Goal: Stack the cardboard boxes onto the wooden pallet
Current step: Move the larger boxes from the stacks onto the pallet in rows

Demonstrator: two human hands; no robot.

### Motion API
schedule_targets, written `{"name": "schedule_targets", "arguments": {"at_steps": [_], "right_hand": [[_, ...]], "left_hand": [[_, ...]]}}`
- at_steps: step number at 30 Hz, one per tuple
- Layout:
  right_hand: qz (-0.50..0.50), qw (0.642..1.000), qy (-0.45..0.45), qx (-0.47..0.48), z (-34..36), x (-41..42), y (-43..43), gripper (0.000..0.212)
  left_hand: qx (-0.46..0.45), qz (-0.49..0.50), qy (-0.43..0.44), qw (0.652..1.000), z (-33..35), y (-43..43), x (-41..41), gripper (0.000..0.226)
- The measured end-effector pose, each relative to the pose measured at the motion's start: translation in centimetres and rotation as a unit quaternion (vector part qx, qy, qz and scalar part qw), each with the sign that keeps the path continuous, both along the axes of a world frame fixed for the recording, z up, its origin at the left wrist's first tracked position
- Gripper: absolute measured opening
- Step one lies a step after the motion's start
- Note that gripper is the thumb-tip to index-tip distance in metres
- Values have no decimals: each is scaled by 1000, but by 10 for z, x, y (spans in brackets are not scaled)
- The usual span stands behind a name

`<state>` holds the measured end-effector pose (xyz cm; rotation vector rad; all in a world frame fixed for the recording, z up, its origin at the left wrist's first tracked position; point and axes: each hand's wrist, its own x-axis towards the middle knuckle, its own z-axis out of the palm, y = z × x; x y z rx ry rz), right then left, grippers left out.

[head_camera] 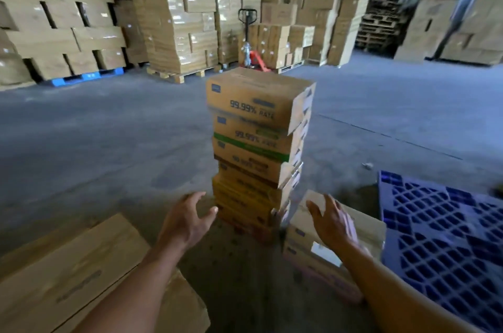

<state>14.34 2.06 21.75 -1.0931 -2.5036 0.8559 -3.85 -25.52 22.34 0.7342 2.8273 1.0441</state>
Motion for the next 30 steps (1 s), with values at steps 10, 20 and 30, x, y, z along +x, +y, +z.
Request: {"name": "schedule_targets", "arguments": {"at_steps": [10, 20, 30], "right_hand": [[-160, 983, -72, -58, -74, 45, 183, 70], [-204, 938, -223, -168, -254, 29, 361, 75], [-281, 880, -286, -254, -403, 24, 418, 79]], "left_hand": [[-25, -143, -29, 989, -66, 271, -2, 55], [-136, -181, -146, 963, -232, 476, -34, 58], [-248, -159, -197, 935, -380, 542, -93, 67]]}}
